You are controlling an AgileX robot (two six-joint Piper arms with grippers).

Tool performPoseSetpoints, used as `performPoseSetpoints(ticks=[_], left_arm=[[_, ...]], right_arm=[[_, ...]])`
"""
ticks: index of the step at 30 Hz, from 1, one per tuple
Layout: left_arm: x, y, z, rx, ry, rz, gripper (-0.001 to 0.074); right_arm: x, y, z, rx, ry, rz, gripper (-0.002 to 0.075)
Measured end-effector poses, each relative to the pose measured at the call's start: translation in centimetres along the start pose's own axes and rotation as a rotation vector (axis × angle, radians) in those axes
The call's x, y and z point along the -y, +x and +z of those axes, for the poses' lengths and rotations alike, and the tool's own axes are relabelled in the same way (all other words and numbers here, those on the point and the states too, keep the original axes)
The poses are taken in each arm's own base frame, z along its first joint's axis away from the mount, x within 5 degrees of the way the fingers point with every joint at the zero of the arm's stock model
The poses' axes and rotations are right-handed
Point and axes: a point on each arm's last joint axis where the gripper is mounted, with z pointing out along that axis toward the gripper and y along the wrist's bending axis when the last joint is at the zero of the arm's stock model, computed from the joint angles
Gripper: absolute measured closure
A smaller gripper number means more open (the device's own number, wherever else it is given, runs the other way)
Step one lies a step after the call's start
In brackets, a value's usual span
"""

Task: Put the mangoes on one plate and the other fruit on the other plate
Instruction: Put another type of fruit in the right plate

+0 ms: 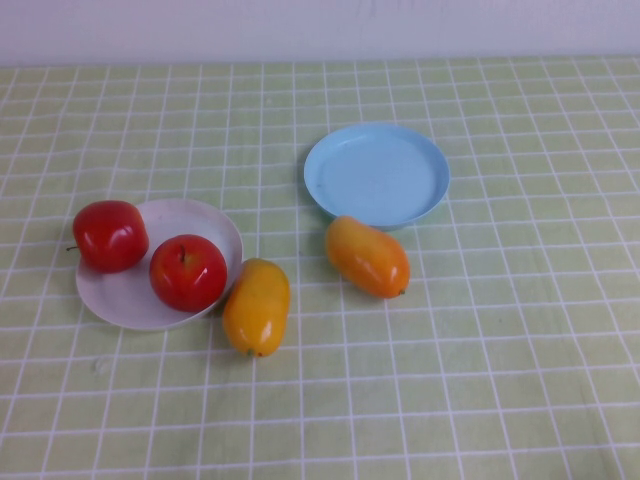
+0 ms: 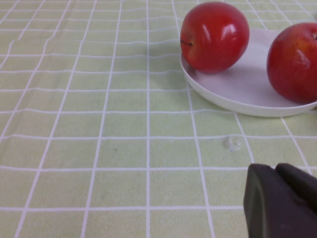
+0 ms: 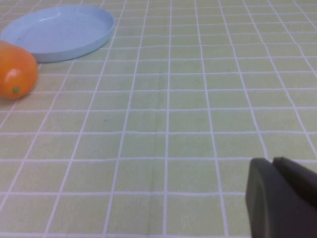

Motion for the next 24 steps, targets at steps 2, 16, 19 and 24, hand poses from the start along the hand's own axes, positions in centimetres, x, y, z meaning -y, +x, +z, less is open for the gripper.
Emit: performPoseSetpoints(ticks=[2, 16, 19, 24], left_arm=[[0.0, 0.0, 0.0, 0.0, 0.0, 0.0, 0.0731], [0.0, 0.0, 0.0, 0.0, -0.001, 0.001, 0.0731], [0.0, 0.0, 0.0, 0.0, -0.001, 0.001, 0.0731], [0.0, 0.0, 0.0, 0.0, -0.001, 0.001, 0.0731]], right_arm=[[0.0, 0.0, 0.0, 0.0, 0.0, 0.0, 0.0743], [0.1, -2.8, -0.4, 0.313, -0.066, 0.468, 0.0742], [0.5, -3.3, -0.6, 0.381, -0.07, 0.642, 0.0742], [0.4, -3.3, -0.6, 0.369, -0.085, 0.712, 0.0742]])
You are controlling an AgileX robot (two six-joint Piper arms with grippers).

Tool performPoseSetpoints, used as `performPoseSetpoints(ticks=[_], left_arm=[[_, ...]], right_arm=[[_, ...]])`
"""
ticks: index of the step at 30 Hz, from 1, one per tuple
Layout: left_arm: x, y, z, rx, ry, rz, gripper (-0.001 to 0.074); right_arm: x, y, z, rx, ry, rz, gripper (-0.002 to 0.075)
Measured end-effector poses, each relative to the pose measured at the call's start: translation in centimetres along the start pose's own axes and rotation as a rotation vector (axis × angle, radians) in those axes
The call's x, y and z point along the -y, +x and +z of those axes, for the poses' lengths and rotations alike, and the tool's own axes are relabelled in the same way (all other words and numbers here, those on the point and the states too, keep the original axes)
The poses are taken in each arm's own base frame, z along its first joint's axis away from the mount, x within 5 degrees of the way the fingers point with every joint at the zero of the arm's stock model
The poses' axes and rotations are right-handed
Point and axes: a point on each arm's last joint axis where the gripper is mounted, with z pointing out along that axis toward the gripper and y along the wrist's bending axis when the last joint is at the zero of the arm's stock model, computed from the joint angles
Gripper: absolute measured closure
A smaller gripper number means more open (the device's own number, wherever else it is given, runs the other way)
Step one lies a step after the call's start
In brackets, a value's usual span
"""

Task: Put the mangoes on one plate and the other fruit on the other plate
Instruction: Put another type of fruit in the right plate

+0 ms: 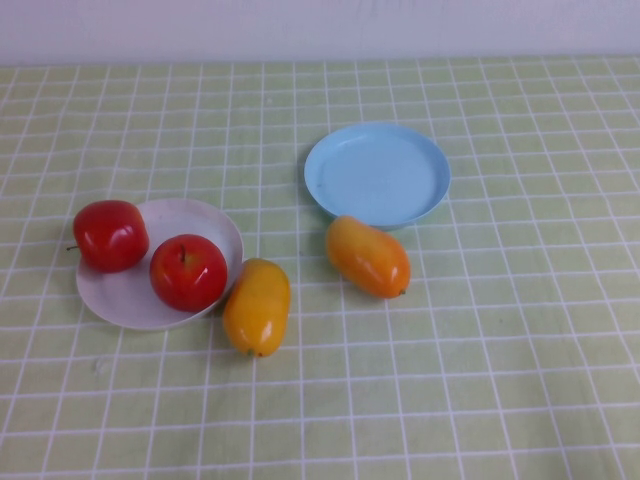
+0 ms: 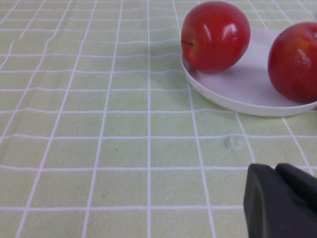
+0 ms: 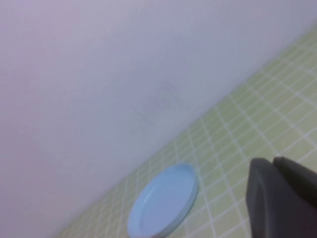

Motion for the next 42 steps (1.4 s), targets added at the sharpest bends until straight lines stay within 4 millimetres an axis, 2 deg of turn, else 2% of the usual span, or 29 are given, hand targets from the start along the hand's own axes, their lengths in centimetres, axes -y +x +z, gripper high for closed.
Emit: performPoseSetpoints(ticks=[6, 12, 17, 22, 26, 31, 33, 35, 40, 42], left_arm=[[0.0, 0.0, 0.0, 0.0, -0.001, 0.002, 0.0731], [0.0, 0.0, 0.0, 0.0, -0.001, 0.002, 0.0731], [0.0, 0.0, 0.0, 0.0, -0.001, 0.002, 0.0731], [0.0, 0.0, 0.0, 0.0, -0.001, 0.002, 0.0731], [0.0, 0.0, 0.0, 0.0, -0.001, 0.002, 0.0731], [0.0, 0.0, 0.0, 0.0, -0.001, 0.002, 0.0731], [0.0, 0.0, 0.0, 0.0, -0.001, 0.002, 0.0731], [0.0, 0.0, 0.0, 0.0, -0.001, 0.002, 0.0731], [0.0, 0.0, 0.0, 0.0, -0.001, 0.002, 0.0731], [0.0, 0.0, 0.0, 0.0, -0.001, 0.002, 0.0731]], right_arm=[[-3.5, -0.4, 0.3, -0.29, -0.061, -0.029, 0.0742], [-6.9, -1.0, 2.8, -0.744, -0.023, -0.199, 0.0742], [-7.8, -1.9, 6.6, -1.015, 0.065, -0.36, 0.0742], [-8.1, -2.1, 11.0, -1.153, 0.1, -0.451, 0.0742], [-9.5, -0.3, 14.7, -1.281, 0.051, -0.551, 0.0742], [-13.6, 3.3, 19.4, -1.377, -0.103, -0.691, 0.072], [-15.4, 4.6, 21.5, -1.392, -0.179, -0.747, 0.0668], [-17.1, 5.6, 23.5, -1.394, -0.243, -0.79, 0.0571], [-19.9, 8.1, 27.1, -1.364, -0.378, -0.936, 0.0208], [-20.4, 9.2, 28.6, -1.356, -0.396, -0.975, 0.0106]])
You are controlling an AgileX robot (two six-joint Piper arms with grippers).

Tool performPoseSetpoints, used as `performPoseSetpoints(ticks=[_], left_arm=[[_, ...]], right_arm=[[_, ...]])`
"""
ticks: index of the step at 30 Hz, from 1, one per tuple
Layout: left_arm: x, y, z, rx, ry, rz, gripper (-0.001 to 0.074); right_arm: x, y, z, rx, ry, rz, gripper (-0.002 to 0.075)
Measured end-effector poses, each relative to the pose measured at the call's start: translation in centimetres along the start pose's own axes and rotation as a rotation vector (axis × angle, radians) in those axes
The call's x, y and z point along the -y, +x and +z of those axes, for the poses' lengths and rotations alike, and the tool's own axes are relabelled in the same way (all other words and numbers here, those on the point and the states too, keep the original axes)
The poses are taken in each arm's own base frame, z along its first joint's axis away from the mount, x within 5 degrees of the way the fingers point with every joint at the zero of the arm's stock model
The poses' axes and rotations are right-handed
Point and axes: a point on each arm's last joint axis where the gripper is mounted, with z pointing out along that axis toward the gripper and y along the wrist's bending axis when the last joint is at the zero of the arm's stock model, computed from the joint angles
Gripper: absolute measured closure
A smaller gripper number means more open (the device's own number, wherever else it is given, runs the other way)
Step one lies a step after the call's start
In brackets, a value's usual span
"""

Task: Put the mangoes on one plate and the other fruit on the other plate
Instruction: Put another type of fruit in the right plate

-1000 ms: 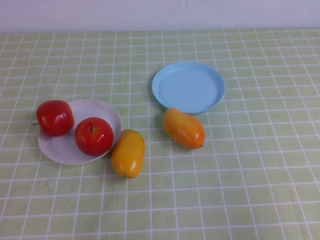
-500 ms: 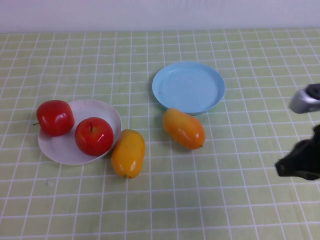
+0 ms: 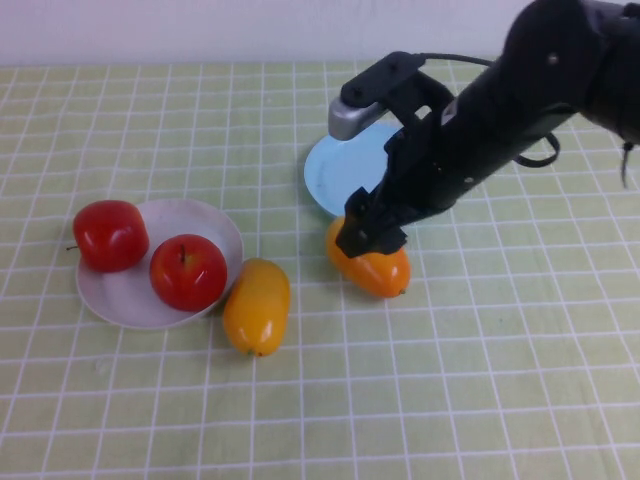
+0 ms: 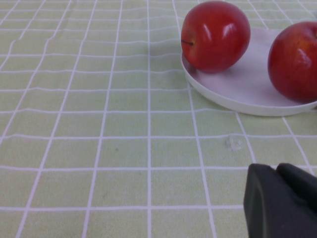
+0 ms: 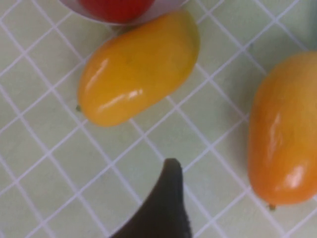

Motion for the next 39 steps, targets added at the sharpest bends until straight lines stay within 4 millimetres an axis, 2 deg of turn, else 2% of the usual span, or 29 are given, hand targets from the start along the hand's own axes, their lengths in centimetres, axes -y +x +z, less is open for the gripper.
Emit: performPoseSetpoints(ticks=[2, 5, 11, 16, 21, 26, 32, 35, 39], left_arm=[[0.0, 0.0, 0.0, 0.0, 0.0, 0.0, 0.0731], [0.0, 0.0, 0.0, 0.0, 0.0, 0.0, 0.0731], [0.0, 0.0, 0.0, 0.0, 0.0, 0.0, 0.0731], [0.0, 0.0, 0.0, 0.0, 0.0, 0.0, 0.0731], [0.0, 0.0, 0.0, 0.0, 0.0, 0.0, 0.0731], [0.0, 0.0, 0.0, 0.0, 0.0, 0.0, 0.0731], [0.0, 0.0, 0.0, 0.0, 0.0, 0.0, 0.0731], [0.0, 0.0, 0.0, 0.0, -0.001, 0.002, 0.0731], [0.0, 0.0, 0.0, 0.0, -0.001, 0.002, 0.0731]], right_arm=[[0.6, -0.9, 1.5, -0.01, 0.017, -0.027, 0.0068], [1.8, -1.7, 4.0, -0.033, 0.04, -0.046, 0.006], [3.6, -1.8, 9.0, -0.104, 0.06, -0.027, 0.0058], [4.2, -1.2, 11.4, -0.147, 0.052, -0.012, 0.0058], [4.5, -0.4, 13.1, -0.193, 0.05, -0.014, 0.006], [4.6, -0.4, 13.2, -0.197, 0.059, -0.019, 0.0133], [4.7, -0.9, 12.8, -0.185, 0.064, -0.026, 0.0134], [4.7, -2.3, 11.6, -0.136, 0.079, -0.011, 0.0134], [5.2, -5.2, 9.3, 0.032, 0.135, 0.052, 0.0134]])
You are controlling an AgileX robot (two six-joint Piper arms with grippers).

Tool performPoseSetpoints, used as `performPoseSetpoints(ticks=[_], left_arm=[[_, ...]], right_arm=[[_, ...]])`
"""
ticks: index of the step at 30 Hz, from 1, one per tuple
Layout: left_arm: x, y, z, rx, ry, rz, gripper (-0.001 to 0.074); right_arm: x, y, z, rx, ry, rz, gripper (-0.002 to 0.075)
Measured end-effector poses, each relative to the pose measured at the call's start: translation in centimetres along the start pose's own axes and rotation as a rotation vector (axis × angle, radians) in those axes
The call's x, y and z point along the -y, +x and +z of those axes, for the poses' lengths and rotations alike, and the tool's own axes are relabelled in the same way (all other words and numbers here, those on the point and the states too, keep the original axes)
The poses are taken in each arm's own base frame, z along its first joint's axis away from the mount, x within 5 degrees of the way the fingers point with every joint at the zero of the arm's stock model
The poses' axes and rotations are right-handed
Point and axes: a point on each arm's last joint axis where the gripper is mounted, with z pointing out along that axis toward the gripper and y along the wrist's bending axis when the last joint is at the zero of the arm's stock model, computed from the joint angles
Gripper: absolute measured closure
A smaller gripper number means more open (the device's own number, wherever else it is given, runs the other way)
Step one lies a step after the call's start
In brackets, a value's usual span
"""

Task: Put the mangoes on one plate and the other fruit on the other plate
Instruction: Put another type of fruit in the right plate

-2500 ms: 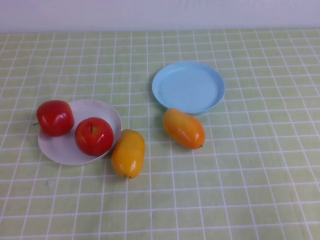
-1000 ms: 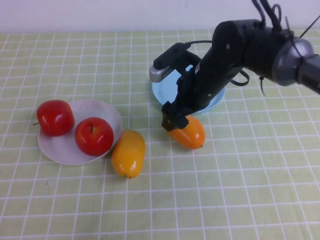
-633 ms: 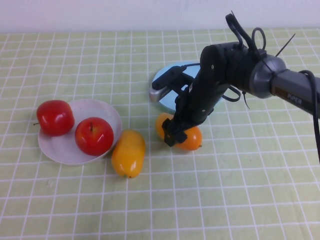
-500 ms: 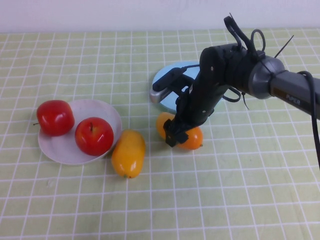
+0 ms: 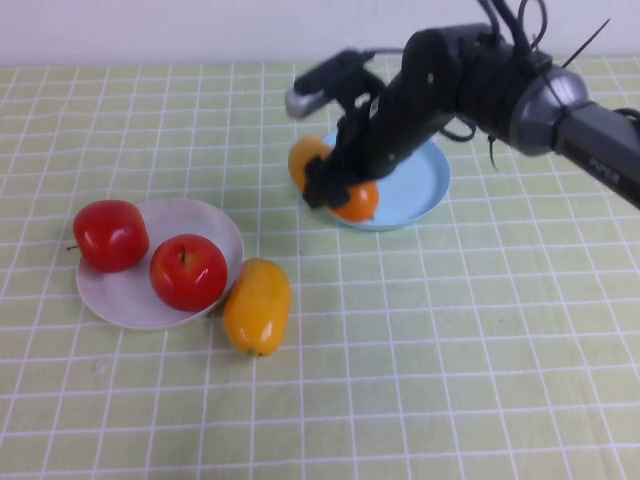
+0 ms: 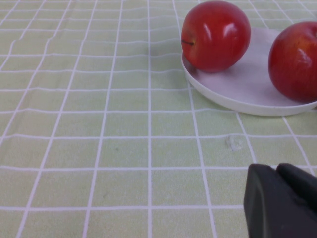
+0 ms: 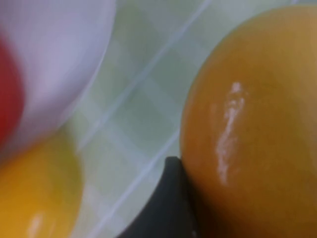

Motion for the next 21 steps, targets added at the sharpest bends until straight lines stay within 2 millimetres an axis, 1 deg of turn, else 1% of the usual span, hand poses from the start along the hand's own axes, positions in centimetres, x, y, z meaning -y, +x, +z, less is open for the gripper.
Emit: performPoseSetpoints(ticks=[2, 4, 7, 9, 12, 15, 17, 21], left_arm=[[0.0, 0.0, 0.0, 0.0, 0.0, 0.0, 0.0731], [0.0, 0.0, 0.0, 0.0, 0.0, 0.0, 0.0731], [0.0, 0.0, 0.0, 0.0, 0.0, 0.0, 0.0731], [0.0, 0.0, 0.0, 0.0, 0.0, 0.0, 0.0731], [0.0, 0.0, 0.0, 0.0, 0.0, 0.0, 0.0731], [0.0, 0.0, 0.0, 0.0, 0.0, 0.0, 0.0731], [0.0, 0.0, 0.0, 0.0, 0.0, 0.0, 0.0731], [0.0, 0.0, 0.0, 0.0, 0.0, 0.0, 0.0731]], right_arm=[[1.1, -1.0, -0.6, 0.098, 0.038, 0.045, 0.0134], [2.5, -1.4, -0.5, 0.166, 0.072, 0.083, 0.0134], [4.6, -1.0, 0.9, 0.206, 0.111, 0.127, 0.0134], [5.3, -0.3, 2.5, 0.184, 0.115, 0.139, 0.0134], [5.6, 0.6, 4.5, 0.145, 0.109, 0.155, 0.0134], [5.6, 1.2, 5.6, 0.121, 0.101, 0.198, 0.0134], [5.6, 1.3, 5.8, 0.115, 0.098, 0.232, 0.0131], [5.5, 1.5, 5.6, 0.08, 0.085, 0.255, 0.0057]])
